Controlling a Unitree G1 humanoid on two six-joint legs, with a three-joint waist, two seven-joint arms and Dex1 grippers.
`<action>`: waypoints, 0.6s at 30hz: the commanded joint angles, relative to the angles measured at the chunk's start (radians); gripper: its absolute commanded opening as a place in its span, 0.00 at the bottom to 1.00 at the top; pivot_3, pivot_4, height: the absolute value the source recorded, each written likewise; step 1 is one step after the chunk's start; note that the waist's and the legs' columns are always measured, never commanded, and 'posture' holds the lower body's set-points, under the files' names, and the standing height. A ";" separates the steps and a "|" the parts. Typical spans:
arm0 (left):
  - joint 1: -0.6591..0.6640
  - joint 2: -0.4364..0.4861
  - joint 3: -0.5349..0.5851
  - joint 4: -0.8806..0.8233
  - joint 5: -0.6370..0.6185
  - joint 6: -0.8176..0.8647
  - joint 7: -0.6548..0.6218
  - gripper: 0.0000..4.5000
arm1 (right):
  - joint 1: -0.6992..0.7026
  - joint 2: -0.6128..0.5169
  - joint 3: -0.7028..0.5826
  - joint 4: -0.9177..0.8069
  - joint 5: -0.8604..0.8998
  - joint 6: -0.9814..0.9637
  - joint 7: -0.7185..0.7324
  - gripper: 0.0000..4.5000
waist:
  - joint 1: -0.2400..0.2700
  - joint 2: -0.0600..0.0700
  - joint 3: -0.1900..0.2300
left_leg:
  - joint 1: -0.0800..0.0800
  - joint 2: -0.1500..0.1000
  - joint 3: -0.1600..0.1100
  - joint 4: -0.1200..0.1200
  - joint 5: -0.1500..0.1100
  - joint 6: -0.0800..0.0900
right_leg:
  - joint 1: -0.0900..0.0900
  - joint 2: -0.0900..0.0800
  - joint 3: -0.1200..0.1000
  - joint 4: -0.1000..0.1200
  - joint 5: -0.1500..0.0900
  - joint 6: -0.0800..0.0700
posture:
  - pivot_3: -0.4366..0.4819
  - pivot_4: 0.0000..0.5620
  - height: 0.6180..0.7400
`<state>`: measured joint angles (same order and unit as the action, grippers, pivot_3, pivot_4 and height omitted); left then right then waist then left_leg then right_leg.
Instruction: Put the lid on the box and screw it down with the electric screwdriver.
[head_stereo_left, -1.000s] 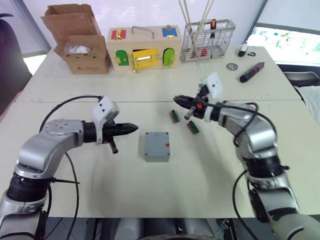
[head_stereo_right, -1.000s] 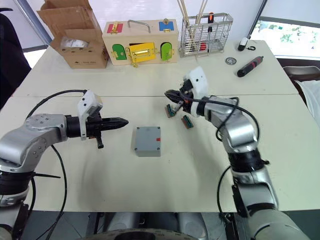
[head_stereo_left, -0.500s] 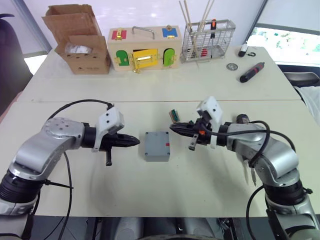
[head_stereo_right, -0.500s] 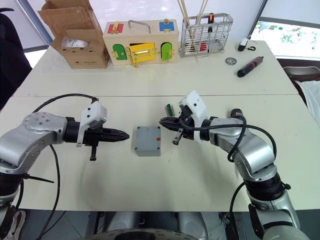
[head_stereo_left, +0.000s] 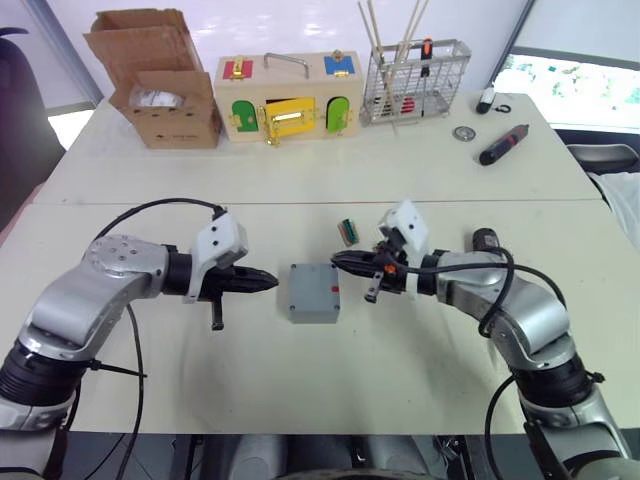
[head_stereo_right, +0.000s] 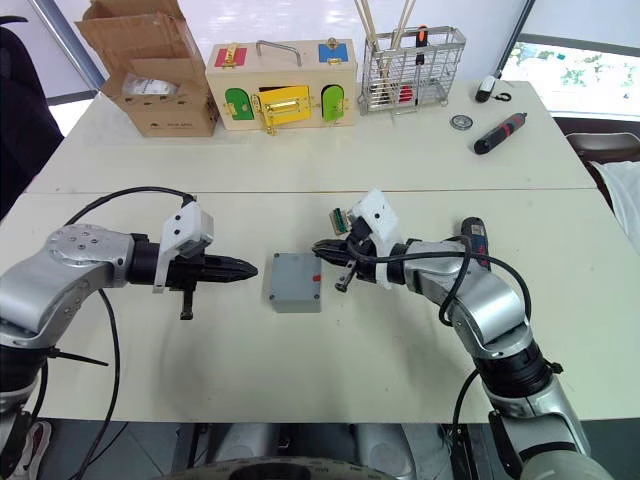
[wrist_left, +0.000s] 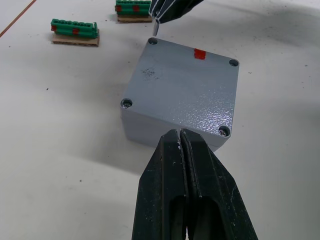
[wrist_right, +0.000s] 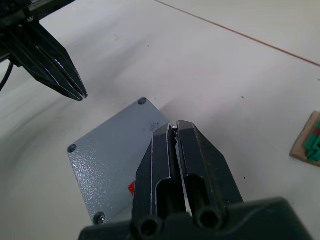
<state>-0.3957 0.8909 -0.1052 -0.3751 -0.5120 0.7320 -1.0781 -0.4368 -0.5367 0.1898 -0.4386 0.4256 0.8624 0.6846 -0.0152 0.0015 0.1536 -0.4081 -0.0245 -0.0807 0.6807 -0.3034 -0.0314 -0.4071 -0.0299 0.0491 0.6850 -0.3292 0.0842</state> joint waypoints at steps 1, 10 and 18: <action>0.002 -0.002 0.016 -0.021 -0.001 -0.007 0.009 0.00 | -0.010 0.001 0.001 -0.012 -0.004 -0.029 0.005 0.01 | 0.000 0.000 0.000 | 0.000 0.000 0.000 0.000 0.000 0.000 | 0.000 0.000 0.000 0.000 0.000 0.000 | 0.48 0.27 1.00; 0.008 -0.004 0.017 -0.025 -0.005 -0.003 0.020 0.00 | -0.012 0.010 0.017 0.010 -0.020 -0.044 0.003 0.01 | 0.000 0.000 0.000 | 0.000 0.000 0.000 0.000 0.000 0.000 | 0.000 0.000 0.000 0.000 0.000 0.000 | 0.48 0.27 1.00; 0.003 -0.010 0.016 -0.019 -0.001 -0.005 0.024 0.00 | -0.011 0.002 0.040 0.029 -0.047 -0.057 0.010 0.01 | 0.000 0.000 0.000 | 0.000 0.000 0.000 0.000 0.000 0.000 | 0.000 0.000 0.000 0.000 0.000 0.000 | 0.48 0.27 1.00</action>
<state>-0.3872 0.8811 -0.1050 -0.3752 -0.5119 0.7330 -1.0596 -0.4369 -0.5317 0.2301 -0.4005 0.3832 0.8249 0.6902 -0.0155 0.0015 0.1536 -0.4081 -0.0245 -0.0807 0.6807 -0.3034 -0.0314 -0.4071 -0.0298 0.0491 0.6851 -0.3292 0.0842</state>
